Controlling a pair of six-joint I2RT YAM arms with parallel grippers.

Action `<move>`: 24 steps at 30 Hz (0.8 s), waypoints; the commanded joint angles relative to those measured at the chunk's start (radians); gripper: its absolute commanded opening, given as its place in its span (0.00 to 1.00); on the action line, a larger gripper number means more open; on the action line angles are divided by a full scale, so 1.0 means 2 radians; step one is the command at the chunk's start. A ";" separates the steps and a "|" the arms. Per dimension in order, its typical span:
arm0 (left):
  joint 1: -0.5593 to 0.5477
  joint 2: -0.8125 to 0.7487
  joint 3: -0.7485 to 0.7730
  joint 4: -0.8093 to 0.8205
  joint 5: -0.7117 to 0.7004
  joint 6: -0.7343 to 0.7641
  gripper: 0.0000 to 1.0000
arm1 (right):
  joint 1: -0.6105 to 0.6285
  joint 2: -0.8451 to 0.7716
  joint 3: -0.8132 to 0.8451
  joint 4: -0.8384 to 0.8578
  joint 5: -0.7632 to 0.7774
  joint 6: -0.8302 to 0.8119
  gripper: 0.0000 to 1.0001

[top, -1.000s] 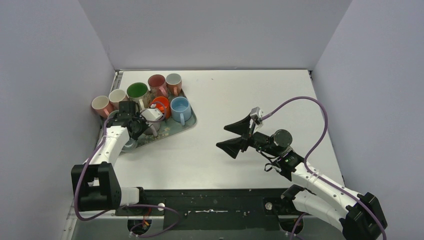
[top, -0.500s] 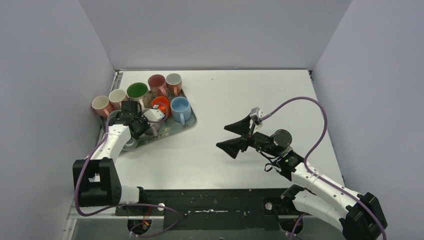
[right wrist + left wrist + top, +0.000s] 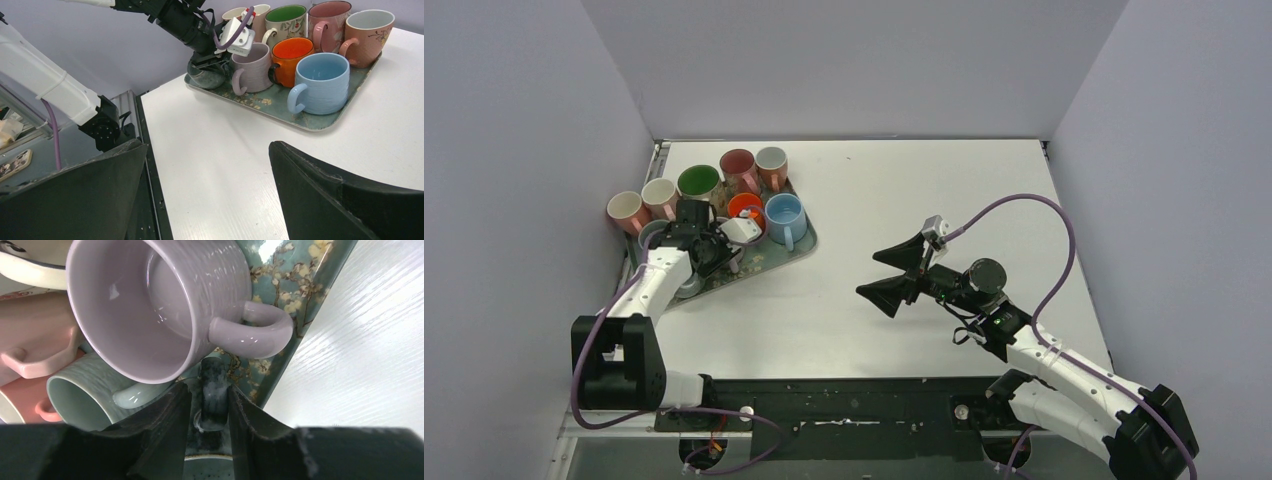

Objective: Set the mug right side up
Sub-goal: Place the cup on the tray.

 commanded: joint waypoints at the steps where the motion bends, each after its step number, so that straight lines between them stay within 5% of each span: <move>1: -0.010 -0.015 0.027 0.012 0.004 -0.015 0.33 | 0.003 -0.005 0.009 0.024 0.007 -0.009 1.00; 10: -0.005 -0.008 0.021 0.030 -0.015 -0.030 0.27 | 0.003 0.001 0.007 0.030 0.003 -0.004 1.00; 20: -0.005 0.010 0.063 -0.025 -0.028 -0.027 0.00 | 0.003 -0.005 0.007 0.023 0.010 -0.011 1.00; 24: -0.004 0.015 0.076 -0.055 -0.033 -0.019 0.00 | 0.003 -0.003 0.006 0.025 0.008 -0.010 1.00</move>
